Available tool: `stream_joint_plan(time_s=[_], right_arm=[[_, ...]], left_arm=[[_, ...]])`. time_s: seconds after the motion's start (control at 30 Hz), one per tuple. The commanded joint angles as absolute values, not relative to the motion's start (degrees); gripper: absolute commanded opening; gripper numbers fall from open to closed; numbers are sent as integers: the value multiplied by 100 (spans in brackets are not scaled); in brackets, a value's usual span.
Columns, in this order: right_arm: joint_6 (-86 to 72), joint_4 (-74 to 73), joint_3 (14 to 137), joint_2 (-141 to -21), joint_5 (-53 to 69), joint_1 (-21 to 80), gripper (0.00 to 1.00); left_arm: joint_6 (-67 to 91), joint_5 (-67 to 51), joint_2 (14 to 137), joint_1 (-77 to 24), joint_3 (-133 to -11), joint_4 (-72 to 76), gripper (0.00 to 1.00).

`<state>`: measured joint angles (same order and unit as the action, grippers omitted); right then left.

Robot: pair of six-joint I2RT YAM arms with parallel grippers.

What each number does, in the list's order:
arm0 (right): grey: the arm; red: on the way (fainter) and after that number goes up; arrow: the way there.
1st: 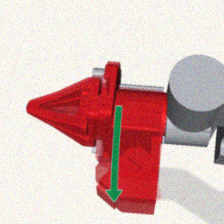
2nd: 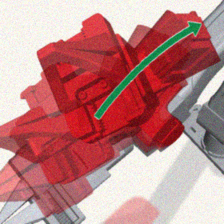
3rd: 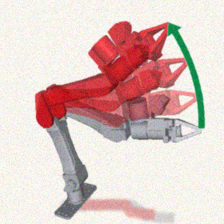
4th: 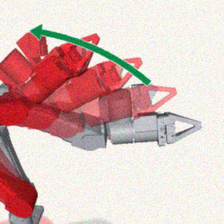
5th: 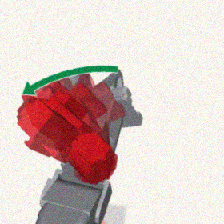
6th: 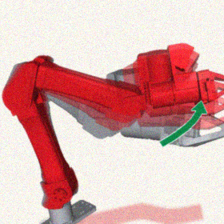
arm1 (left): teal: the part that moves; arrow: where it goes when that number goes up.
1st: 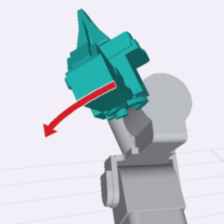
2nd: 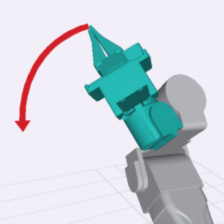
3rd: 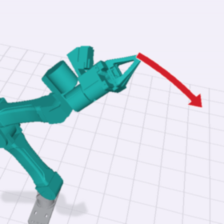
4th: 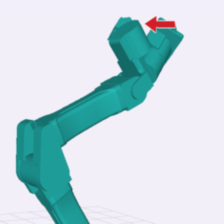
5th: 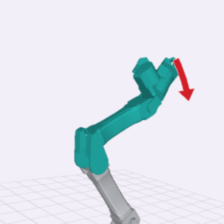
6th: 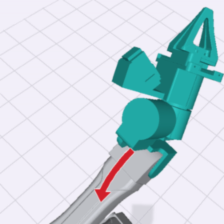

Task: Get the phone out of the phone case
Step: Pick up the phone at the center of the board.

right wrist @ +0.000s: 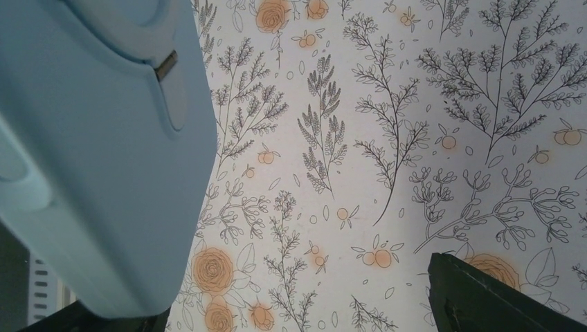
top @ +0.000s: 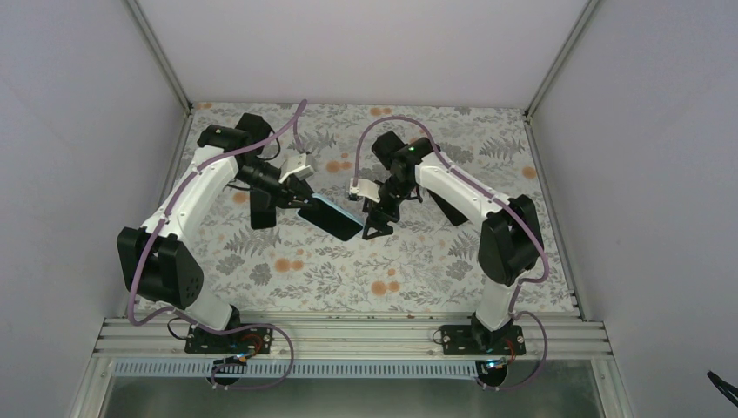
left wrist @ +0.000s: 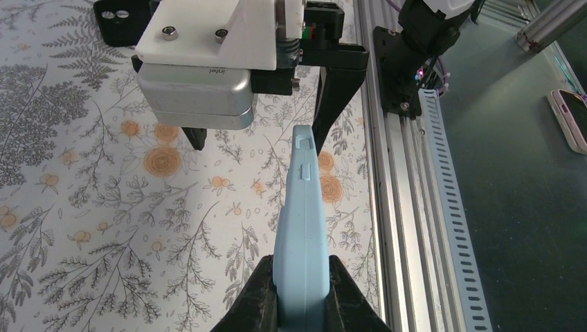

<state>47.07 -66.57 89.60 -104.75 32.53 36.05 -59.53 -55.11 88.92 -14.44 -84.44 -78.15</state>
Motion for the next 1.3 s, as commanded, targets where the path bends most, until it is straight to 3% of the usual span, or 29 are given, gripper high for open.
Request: stream_joint_plan(time_s=[0.0, 0.37, 1.27], right_arm=[[4681, -6557, 8923, -10386, 3332, 3665, 91], [4442, -6253, 9183, -10594, 3175, 3632, 86], [4470, -6335, 10288, -11205, 2369, 3370, 84]], left_arm=[[-6095, -6029, 8914, -1465, -8477, -7770, 2], [-6092, -6153, 8825, -1479, -8426, -7770, 2], [-6475, -6285, 8327, -2149, -7800, -7778, 2]])
